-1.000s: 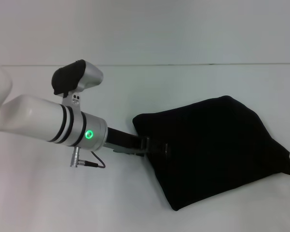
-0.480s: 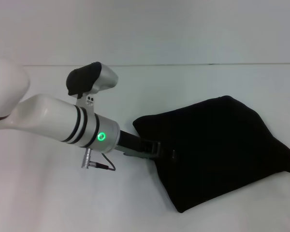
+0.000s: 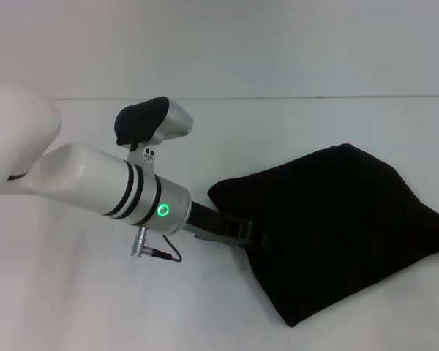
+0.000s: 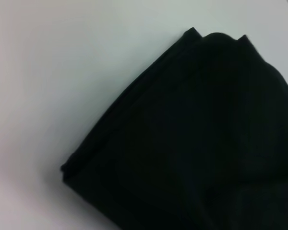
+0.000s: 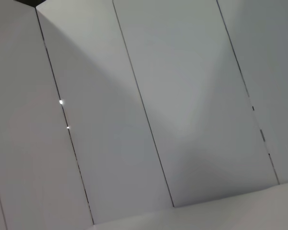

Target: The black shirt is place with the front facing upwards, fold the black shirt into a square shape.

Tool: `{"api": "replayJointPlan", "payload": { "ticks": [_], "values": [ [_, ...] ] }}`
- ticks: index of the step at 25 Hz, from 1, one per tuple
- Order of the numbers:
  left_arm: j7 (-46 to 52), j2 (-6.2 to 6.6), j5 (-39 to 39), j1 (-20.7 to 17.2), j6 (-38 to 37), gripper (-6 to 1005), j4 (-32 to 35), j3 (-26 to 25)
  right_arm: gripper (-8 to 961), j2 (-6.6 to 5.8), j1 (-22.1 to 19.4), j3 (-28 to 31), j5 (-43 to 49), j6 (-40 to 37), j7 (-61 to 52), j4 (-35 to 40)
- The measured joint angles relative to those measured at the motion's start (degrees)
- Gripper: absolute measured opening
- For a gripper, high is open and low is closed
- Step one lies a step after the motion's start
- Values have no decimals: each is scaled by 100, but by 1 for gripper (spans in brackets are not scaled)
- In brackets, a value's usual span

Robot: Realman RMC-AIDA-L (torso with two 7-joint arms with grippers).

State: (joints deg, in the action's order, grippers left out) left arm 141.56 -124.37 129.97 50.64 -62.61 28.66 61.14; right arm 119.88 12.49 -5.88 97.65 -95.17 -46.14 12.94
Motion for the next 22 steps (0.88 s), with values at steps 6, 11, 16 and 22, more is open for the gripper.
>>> {"api": "replayJointPlan", "payload": {
  "ticks": [6, 11, 16, 22],
  "values": [
    [-148, -1, -19, -100, 32, 257, -31, -23, 12, 0, -23, -15, 26, -45, 1, -35],
    [-339, -5, -259, -206, 22, 115, -80, -27, 11, -6, -32, -24, 32, -54, -5, -38],
    [-495, -3, -440, -259, -45, 32, -81, -16, 11, -9, -37, -25, 36, -55, -5, -38],
    [-651, 61, -399, -335, -349, 34, -21, -52, 11, -9, -13, -25, 36, -33, -5, -38]
  ]
}}
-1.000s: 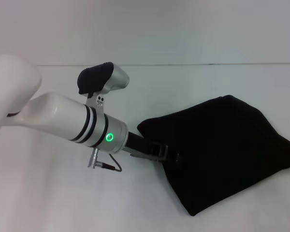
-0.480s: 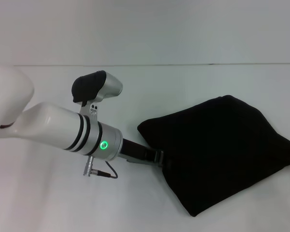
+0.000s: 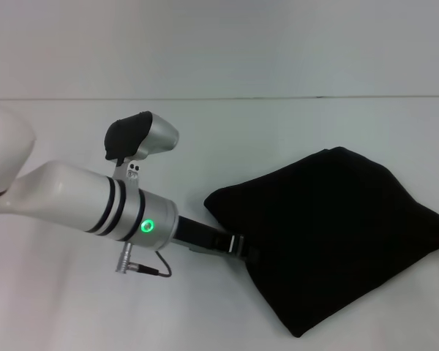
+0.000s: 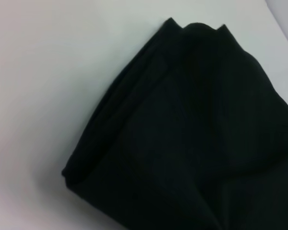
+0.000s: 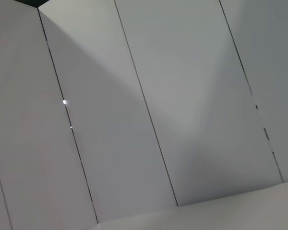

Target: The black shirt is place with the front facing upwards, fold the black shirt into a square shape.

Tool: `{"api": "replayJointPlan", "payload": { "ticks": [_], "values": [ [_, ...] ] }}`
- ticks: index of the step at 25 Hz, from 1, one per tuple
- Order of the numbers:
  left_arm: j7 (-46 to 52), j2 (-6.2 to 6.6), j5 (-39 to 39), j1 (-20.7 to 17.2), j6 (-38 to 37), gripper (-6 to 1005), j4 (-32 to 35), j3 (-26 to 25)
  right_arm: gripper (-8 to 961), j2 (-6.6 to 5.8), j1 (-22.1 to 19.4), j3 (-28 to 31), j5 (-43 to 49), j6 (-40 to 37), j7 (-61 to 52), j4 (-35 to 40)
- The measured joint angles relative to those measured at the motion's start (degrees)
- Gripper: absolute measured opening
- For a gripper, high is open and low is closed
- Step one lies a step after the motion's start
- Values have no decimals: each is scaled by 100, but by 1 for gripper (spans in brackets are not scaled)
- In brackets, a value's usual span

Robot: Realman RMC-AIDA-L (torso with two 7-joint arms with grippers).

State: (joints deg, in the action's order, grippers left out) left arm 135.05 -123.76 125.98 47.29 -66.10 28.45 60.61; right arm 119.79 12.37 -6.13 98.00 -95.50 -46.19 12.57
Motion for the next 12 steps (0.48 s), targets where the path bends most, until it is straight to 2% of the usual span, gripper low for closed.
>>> {"api": "replayJointPlan", "payload": {
  "ticks": [9, 12],
  "values": [
    [-305, 229, 87, -160, -250, 36, 275, -61, 12, -12, 99, -46, 6, 355, -48, 9],
    [-326, 258, 212, -154, -274, 36, 350, -99, 12, -13, 111, -51, 11, 427, -49, 8]
  ]
}}
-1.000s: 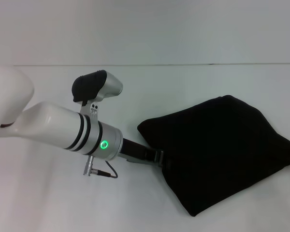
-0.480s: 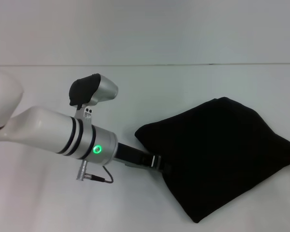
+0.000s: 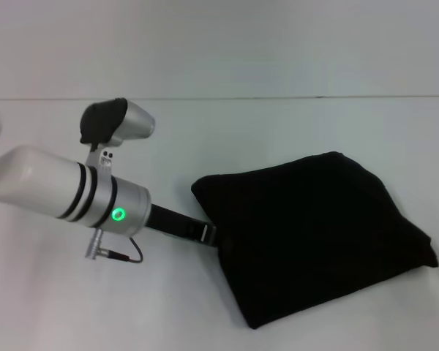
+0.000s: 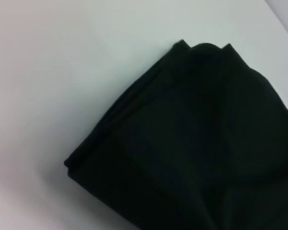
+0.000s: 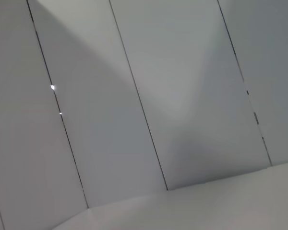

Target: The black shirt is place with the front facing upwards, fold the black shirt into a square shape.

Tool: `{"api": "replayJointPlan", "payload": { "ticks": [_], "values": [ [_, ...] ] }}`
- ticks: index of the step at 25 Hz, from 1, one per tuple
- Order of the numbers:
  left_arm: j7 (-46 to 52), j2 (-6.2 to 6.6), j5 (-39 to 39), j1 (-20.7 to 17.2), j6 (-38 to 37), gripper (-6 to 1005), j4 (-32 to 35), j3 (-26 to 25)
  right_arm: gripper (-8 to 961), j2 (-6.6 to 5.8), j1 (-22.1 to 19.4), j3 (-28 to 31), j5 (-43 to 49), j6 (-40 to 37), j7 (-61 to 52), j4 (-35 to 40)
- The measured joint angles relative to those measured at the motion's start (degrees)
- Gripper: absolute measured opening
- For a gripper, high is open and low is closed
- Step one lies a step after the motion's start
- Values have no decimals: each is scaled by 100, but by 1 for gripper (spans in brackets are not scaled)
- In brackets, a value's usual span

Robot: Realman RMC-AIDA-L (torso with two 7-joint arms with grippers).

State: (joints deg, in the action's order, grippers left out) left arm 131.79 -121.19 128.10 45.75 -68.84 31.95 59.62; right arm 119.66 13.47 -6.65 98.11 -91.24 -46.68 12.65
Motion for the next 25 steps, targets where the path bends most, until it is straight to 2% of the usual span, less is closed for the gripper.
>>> {"api": "replayJointPlan", "payload": {
  "ticks": [16, 25],
  "values": [
    [-406, 217, 852, 204, 26, 40, 282, -499, 12, 13, -49, -169, 51, 30, -17, -8],
    [-496, 265, 1300, 270, 42, 42, 314, -624, 11, 13, -30, -191, 168, 19, -55, -9]
  ]
}}
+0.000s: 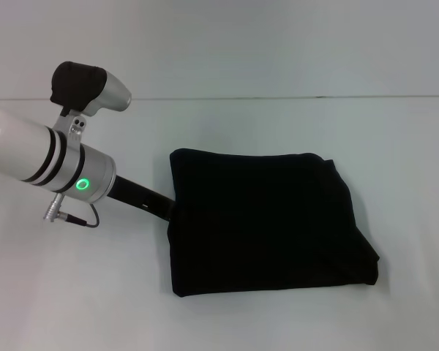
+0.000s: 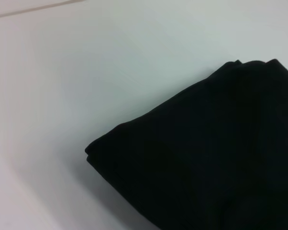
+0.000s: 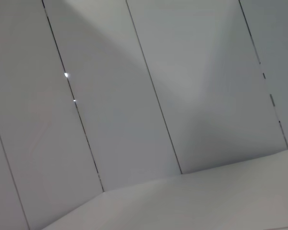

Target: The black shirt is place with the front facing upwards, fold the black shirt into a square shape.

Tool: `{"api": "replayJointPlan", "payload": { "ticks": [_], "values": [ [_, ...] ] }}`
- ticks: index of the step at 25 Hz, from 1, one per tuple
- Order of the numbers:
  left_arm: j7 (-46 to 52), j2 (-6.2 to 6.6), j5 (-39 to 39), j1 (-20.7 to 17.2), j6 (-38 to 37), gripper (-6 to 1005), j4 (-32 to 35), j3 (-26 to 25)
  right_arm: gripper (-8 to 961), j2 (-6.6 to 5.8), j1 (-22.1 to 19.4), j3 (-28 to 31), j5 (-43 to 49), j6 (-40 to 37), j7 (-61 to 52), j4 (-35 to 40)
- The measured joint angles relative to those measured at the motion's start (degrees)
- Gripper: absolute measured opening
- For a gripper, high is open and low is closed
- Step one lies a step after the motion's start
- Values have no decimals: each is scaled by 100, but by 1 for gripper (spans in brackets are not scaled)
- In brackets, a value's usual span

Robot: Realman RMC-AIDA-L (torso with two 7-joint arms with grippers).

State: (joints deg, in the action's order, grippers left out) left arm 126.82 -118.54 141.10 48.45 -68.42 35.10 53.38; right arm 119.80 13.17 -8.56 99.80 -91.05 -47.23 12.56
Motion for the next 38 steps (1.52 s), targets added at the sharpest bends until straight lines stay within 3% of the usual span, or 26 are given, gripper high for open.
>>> {"api": "replayJointPlan", "payload": {
  "ticks": [13, 17, 24, 27, 33, 38],
  "values": [
    [21, -110, -35, -131, -43, 45, 247, -14, 14, 0, 3, -94, -1, -23, -26, 0],
    [25, -198, -46, -328, -51, 251, 602, -32, 16, -1, 2, -94, -3, -35, -25, 9],
    [-266, -533, -137, -1097, -183, 548, 1999, -53, 30, 0, 23, -50, -38, -141, -24, 20],
    [-631, -585, -546, -1426, -245, 649, 2305, -103, 58, -8, 40, -37, -78, -253, -24, 25],
    [-2163, -560, -1962, -1796, -999, 690, 1998, -1301, 115, -36, 75, -22, -357, -689, -317, 143],
    [-3461, -507, -2697, -2013, -2173, 718, 1385, -2423, 236, -105, 283, -149, -329, -908, -1867, 914]
  ]
}}
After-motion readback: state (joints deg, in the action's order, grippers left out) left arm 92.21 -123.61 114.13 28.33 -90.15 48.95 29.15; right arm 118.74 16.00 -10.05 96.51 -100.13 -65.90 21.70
